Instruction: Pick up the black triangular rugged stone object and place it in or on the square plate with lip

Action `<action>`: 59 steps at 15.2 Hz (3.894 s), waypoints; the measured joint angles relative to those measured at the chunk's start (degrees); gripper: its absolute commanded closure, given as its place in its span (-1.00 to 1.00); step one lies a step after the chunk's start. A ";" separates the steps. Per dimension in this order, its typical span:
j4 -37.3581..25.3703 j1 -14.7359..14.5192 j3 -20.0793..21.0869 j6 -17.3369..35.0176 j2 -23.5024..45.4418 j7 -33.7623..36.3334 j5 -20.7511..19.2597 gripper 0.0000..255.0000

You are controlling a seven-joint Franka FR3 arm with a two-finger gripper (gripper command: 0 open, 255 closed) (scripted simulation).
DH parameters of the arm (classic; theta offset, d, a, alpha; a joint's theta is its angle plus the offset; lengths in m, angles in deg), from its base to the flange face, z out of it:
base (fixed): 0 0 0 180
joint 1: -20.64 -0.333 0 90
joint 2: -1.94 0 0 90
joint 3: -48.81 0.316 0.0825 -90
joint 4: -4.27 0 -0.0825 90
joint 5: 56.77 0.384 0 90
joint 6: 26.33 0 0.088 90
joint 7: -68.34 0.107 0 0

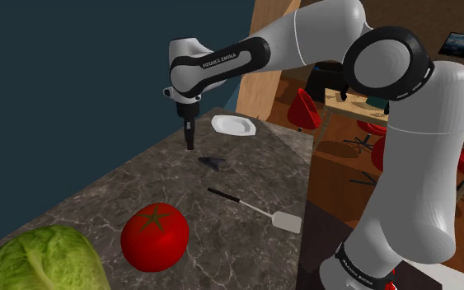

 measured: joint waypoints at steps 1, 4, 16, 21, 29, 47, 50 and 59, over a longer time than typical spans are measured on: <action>0.00 0.00 0.00 0.00 0.00 0.00 0.00 1.00; 0.00 0.00 0.00 0.00 0.00 0.00 0.00 1.00; 22.12 0.93 -1.49 14.36 -13.60 8.81 2.96 -1.00; 27.90 1.11 -1.79 20.14 -15.03 10.85 3.56 -1.00; 28.94 1.19 -1.82 23.46 -12.83 10.74 3.73 -1.00; 27.85 1.19 -1.84 20.50 -14.72 10.76 3.64 1.00; 26.86 1.17 -1.84 18.50 -15.73 10.82 3.58 1.00; 24.39 1.23 -1.92 12.60 -19.19 10.73 3.43 -1.00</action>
